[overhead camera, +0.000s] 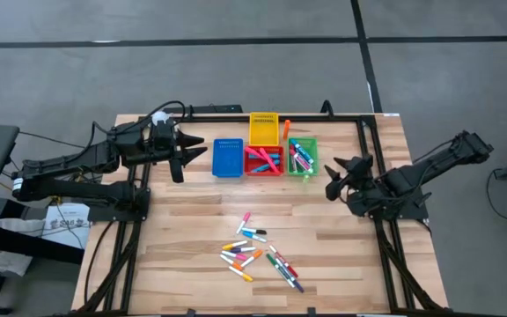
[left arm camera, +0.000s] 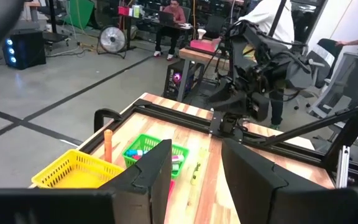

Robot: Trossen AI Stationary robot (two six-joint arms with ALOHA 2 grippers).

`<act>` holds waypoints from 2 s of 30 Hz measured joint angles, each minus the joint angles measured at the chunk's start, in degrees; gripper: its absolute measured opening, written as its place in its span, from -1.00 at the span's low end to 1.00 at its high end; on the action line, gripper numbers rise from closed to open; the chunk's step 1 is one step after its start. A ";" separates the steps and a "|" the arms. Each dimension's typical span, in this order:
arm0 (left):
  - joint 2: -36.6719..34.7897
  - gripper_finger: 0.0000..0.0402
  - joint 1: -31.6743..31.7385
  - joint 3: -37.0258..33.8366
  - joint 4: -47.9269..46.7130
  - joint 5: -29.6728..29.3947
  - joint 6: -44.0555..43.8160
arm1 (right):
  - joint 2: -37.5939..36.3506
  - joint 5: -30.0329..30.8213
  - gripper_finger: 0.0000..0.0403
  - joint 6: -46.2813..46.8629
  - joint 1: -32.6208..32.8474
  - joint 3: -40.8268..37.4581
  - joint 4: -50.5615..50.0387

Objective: Pick & Place Markers
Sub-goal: Put the light green highlighter pen into the red bin

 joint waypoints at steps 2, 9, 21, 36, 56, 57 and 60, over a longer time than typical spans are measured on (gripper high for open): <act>0.00 -0.30 0.00 0.00 -0.02 0.00 0.00 | 0.15 -0.03 -0.08 -0.91 0.29 -1.49 3.92; 0.04 -0.30 0.00 0.00 -0.26 0.00 0.00 | 3.95 -0.75 -0.07 -6.45 1.72 -2.16 8.85; 0.07 -0.30 0.00 0.00 -0.26 0.00 -0.02 | 11.32 -11.48 0.00 -11.42 1.23 -2.16 16.39; 0.07 -0.30 0.00 0.00 -0.32 0.00 -0.02 | 14.95 -10.86 0.06 -10.03 -2.88 -2.16 17.82; 0.07 -0.30 0.00 0.00 -0.57 0.33 0.00 | 16.68 -14.85 0.13 -13.04 -5.60 -2.11 22.21; 0.07 -0.30 0.00 0.00 -0.57 0.31 0.00 | 16.68 -14.90 0.14 -12.85 -5.60 -2.11 22.21; 0.07 -0.30 0.00 0.00 -0.66 0.28 0.00 | 16.68 -15.03 0.15 -12.63 -5.60 -2.11 22.25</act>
